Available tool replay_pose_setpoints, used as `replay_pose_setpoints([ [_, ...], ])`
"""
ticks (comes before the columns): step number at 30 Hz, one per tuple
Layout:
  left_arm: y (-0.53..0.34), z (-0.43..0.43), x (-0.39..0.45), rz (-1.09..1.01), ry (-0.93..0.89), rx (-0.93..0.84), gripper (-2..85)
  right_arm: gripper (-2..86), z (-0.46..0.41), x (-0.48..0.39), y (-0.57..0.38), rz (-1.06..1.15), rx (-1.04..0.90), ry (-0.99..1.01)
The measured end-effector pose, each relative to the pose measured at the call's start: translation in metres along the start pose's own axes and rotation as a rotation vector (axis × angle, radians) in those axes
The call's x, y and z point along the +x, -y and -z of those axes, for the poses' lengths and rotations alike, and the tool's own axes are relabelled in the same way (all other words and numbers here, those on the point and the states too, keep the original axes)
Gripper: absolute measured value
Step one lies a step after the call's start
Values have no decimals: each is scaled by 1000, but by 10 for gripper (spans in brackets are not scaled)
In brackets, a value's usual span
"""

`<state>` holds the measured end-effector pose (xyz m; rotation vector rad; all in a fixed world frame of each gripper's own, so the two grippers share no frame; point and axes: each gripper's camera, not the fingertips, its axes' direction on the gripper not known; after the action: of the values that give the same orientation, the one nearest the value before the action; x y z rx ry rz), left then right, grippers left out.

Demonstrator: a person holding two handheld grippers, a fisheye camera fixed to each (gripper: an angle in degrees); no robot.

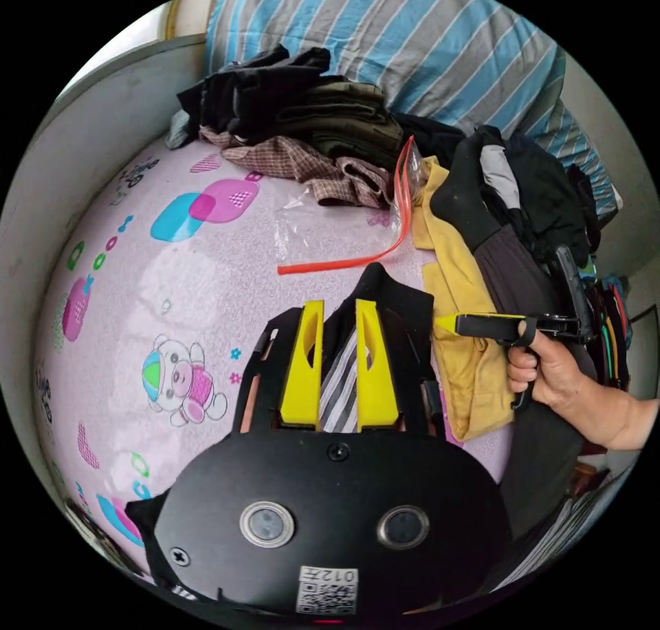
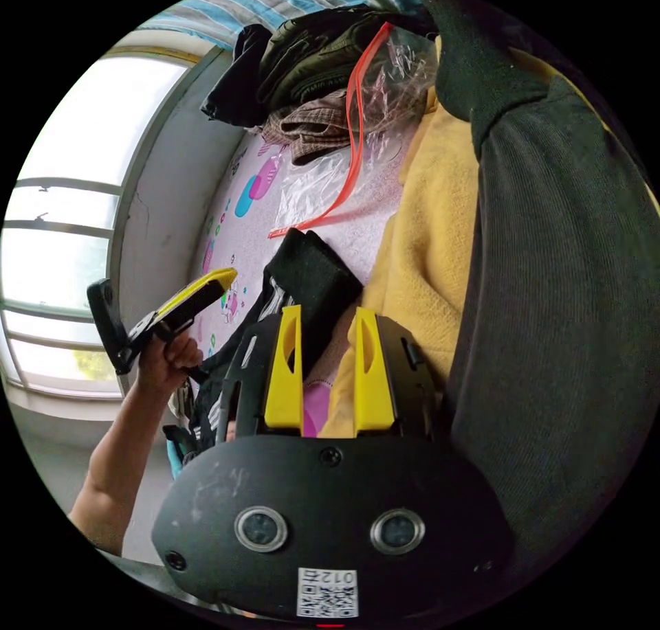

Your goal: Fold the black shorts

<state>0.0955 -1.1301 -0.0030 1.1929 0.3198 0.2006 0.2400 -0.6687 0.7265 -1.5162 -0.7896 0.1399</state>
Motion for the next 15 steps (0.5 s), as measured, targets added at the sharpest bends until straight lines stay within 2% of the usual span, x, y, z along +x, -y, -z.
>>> replay_pose_setpoints([
  [4, 47, -45, -24, -55, -80, -99, 60, 121, 10, 1, 6, 1, 3, 24],
  [7, 75, -64, -47, -44, -188, -108, 61, 122, 16, 3, 9, -6, 21, 20],
  [11, 103, -92, -65, -87, -228, -189, 61, 125, 8, -1, 17, 26, -20, -31],
  [15, 132, -111, -82, -155, -284, -226, 58, 120, 11, 8, 18, -36, -6, 20],
])
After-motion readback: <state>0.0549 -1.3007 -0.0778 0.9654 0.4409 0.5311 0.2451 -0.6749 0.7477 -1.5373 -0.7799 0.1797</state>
